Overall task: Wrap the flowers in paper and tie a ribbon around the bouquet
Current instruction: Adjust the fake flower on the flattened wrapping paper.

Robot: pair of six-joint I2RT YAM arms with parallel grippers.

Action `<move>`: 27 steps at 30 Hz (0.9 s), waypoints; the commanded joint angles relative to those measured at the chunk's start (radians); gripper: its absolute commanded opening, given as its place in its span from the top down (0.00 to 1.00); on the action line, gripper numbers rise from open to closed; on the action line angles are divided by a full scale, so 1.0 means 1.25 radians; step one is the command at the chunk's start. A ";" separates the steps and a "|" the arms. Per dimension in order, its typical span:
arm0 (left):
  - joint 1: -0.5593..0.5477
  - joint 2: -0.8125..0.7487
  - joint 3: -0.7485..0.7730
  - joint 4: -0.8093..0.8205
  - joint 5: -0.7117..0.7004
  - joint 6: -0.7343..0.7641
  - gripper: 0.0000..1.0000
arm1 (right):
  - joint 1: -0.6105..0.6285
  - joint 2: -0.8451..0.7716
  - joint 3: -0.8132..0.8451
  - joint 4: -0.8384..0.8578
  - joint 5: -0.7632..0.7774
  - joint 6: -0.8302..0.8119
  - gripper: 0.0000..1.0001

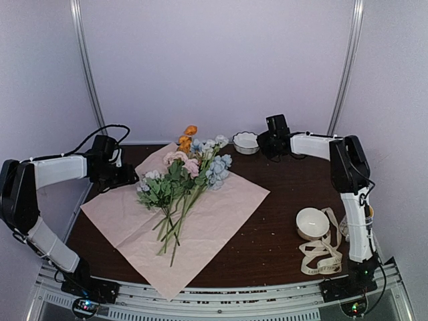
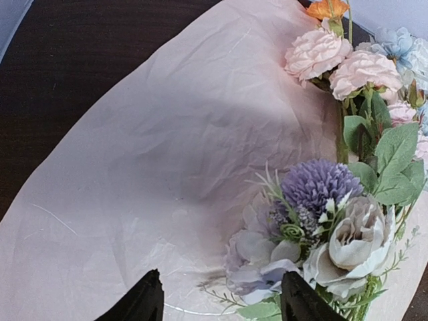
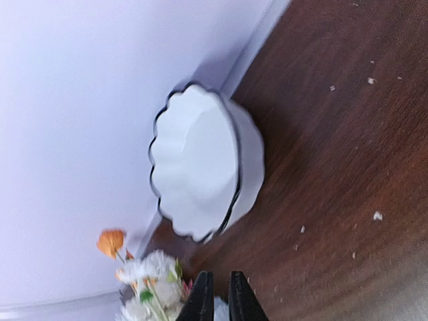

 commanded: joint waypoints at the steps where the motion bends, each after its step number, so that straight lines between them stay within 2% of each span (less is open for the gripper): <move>1: 0.006 -0.037 -0.024 -0.015 0.021 -0.004 0.36 | 0.051 -0.159 -0.082 -0.097 -0.049 -0.323 0.85; 5: 0.004 -0.059 -0.068 -0.016 0.019 -0.019 0.36 | 0.067 -0.203 -0.106 -0.254 -0.124 -0.517 0.70; 9: 0.003 -0.082 -0.123 -0.006 0.014 -0.039 0.36 | 0.092 -0.193 -0.080 -0.455 -0.144 -0.660 0.63; 12: -0.004 -0.092 -0.149 -0.006 0.014 -0.042 0.34 | 0.111 -0.184 -0.080 -0.567 -0.120 -0.721 0.58; 18: -0.083 -0.109 -0.180 -0.037 -0.019 -0.038 0.33 | 0.158 -0.226 -0.146 -0.599 -0.132 -0.788 0.57; 24: -0.118 -0.185 -0.164 -0.088 -0.023 0.004 0.33 | 0.228 -0.228 -0.101 -0.607 -0.192 -0.963 0.56; 27: -0.128 -0.230 -0.130 -0.133 -0.015 0.046 0.34 | 0.246 -0.201 -0.064 -0.619 -0.222 -0.987 0.56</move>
